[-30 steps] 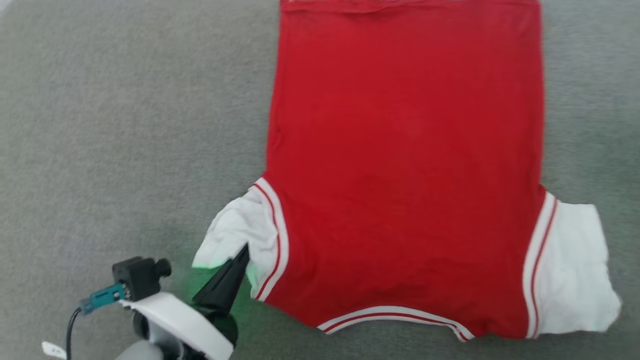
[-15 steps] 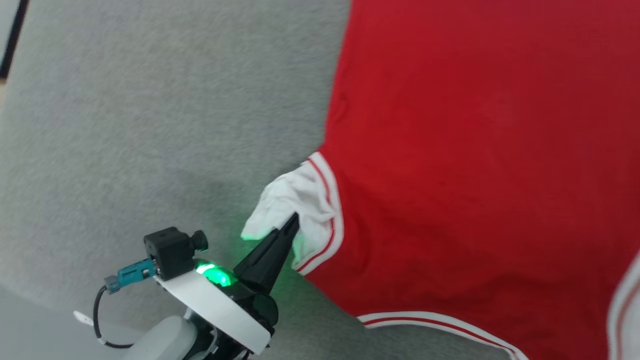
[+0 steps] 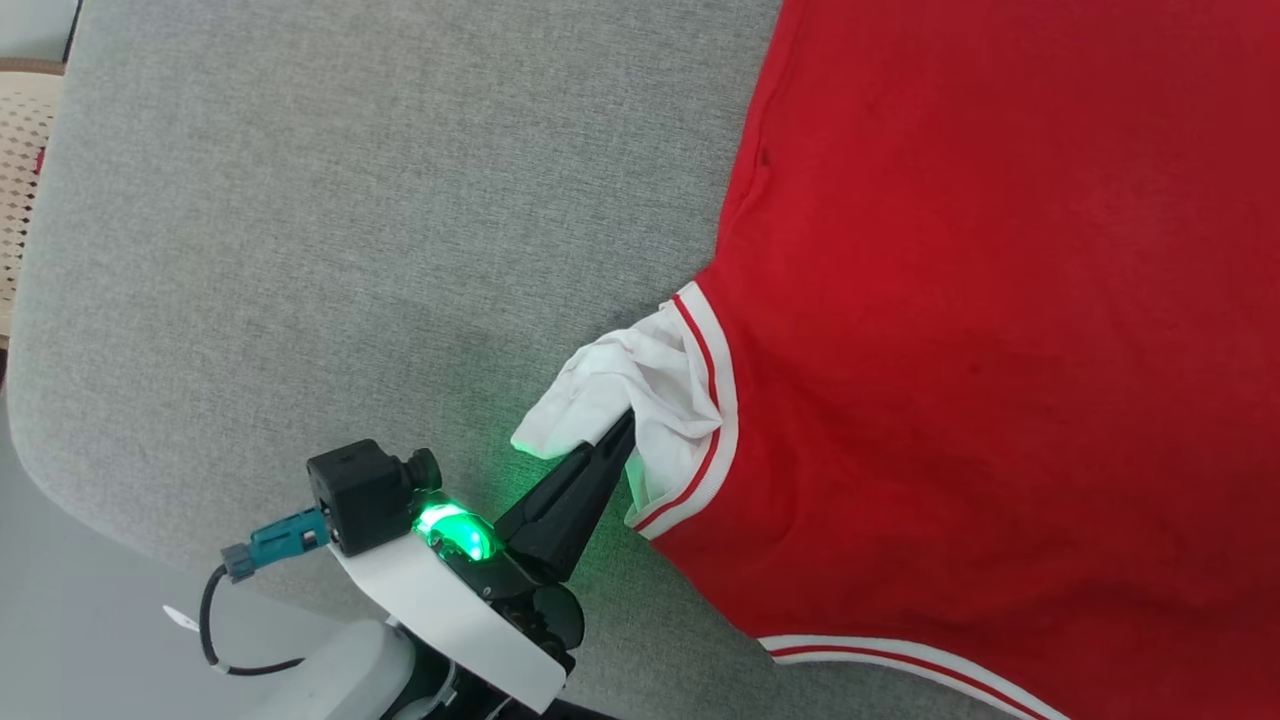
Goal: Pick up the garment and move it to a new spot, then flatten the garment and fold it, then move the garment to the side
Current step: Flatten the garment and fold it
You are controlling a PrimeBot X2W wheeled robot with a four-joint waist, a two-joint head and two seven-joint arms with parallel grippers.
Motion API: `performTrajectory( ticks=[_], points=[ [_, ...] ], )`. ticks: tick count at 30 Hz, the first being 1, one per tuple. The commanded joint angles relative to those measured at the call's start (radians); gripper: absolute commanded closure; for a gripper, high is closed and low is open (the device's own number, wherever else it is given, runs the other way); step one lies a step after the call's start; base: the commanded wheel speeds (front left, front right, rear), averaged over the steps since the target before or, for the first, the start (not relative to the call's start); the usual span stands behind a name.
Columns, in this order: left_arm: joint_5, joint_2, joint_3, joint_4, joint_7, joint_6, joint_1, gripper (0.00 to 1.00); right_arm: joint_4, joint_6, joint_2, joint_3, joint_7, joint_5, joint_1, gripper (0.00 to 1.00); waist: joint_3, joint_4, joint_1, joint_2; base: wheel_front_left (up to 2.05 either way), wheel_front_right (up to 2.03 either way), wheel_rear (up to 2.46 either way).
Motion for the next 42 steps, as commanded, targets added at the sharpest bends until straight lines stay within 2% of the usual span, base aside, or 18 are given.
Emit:
performTrajectory(
  ticks=[1,6,11,20,27,31,35,42],
  points=[
    [0.007,-0.001,0.005,-0.002,-0.006,-0.004,-0.015,1.00,0.046,0.000,0.039,0.035,0.022,0.013,0.060,1.00,0.002,-0.004,0.0000,0.0000,0.00,0.00,0.00],
    [0.003,0.006,0.015,0.013,-0.007,-0.009,-0.017,1.00,0.045,0.000,0.017,0.069,-0.032,0.049,0.076,1.00,-0.032,-0.031,0.0000,0.0000,0.00,0.00,0.00],
    [-0.014,0.029,0.026,0.044,-0.005,-0.008,0.012,1.00,-0.027,0.000,-0.014,0.120,-0.089,0.132,0.130,1.00,-0.108,-0.073,0.0000,0.0000,0.00,0.00,0.00],
    [-0.056,0.071,0.063,0.078,-0.008,0.005,0.074,1.00,-0.339,0.000,-0.188,0.237,-0.102,0.363,0.416,1.00,-0.233,-0.165,0.0000,0.0000,0.00,0.00,0.00],
    [-0.081,0.086,0.105,0.102,-0.012,0.015,0.123,1.00,-0.602,0.000,-0.282,0.229,-0.146,0.508,0.750,1.00,-0.290,-0.230,0.0000,0.0000,0.00,0.00,0.00],
    [-0.086,0.083,0.131,0.119,-0.012,0.019,0.144,1.00,-0.715,0.000,-0.295,0.209,-0.197,0.527,0.974,1.00,-0.307,-0.250,0.0000,0.0000,0.00,0.00,0.00],
    [-0.081,0.081,0.154,0.129,-0.014,0.020,0.164,1.00,-0.825,0.000,-0.258,0.208,-0.208,0.524,1.174,1.00,-0.316,-0.265,0.0000,0.0000,0.00,0.00,0.00],
    [-0.077,0.074,0.166,0.143,-0.015,0.015,0.174,1.00,-0.940,0.000,-0.186,0.194,-0.160,0.459,1.315,1.00,-0.322,-0.266,0.0000,0.0000,0.00,0.00,0.00]
  ],
)
